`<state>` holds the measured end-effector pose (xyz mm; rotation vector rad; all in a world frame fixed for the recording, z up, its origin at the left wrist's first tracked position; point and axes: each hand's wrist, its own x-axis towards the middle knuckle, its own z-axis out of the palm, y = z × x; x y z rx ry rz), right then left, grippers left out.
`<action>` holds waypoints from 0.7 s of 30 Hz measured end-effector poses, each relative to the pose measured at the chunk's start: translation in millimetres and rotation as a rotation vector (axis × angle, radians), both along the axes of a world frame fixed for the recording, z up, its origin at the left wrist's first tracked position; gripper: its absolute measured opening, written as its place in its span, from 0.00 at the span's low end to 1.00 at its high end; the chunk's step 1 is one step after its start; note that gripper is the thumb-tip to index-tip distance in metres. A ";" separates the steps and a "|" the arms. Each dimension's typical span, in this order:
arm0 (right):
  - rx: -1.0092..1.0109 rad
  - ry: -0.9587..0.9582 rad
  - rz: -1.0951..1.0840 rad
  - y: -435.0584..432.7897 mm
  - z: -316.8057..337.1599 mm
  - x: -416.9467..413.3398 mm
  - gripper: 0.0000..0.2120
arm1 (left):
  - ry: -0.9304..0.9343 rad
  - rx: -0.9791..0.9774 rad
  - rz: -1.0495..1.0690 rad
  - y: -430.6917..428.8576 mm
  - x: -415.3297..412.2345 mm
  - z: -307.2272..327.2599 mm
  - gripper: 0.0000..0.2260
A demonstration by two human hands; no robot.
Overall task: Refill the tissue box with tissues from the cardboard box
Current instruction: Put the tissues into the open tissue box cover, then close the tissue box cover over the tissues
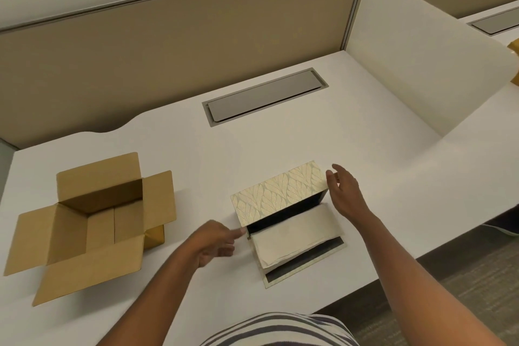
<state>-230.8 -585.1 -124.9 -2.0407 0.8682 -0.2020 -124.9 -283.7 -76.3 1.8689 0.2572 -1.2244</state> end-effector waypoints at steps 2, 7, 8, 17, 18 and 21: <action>-0.013 0.024 0.048 1.4 6.1 13.6 0.26 | -0.026 -0.027 0.060 -6.3 8.1 9.3 0.23; -0.044 0.154 0.165 -0.8 9.0 37.3 0.27 | -0.350 0.024 0.122 -33.9 8.7 2.3 0.24; -0.024 0.171 0.182 -1.7 10.1 40.2 0.27 | -0.369 0.007 0.166 -37.5 8.4 -0.4 0.22; 0.047 0.215 0.344 -18.9 19.3 40.7 0.25 | -0.253 -0.131 0.298 -33.1 8.9 -17.7 0.24; 0.053 0.222 0.360 -21.0 20.0 39.9 0.25 | -0.251 -0.135 0.298 -32.5 9.9 -17.2 0.25; 0.060 0.224 0.396 -25.2 22.6 38.0 0.24 | -0.273 -0.147 0.293 -32.2 9.5 -16.5 0.24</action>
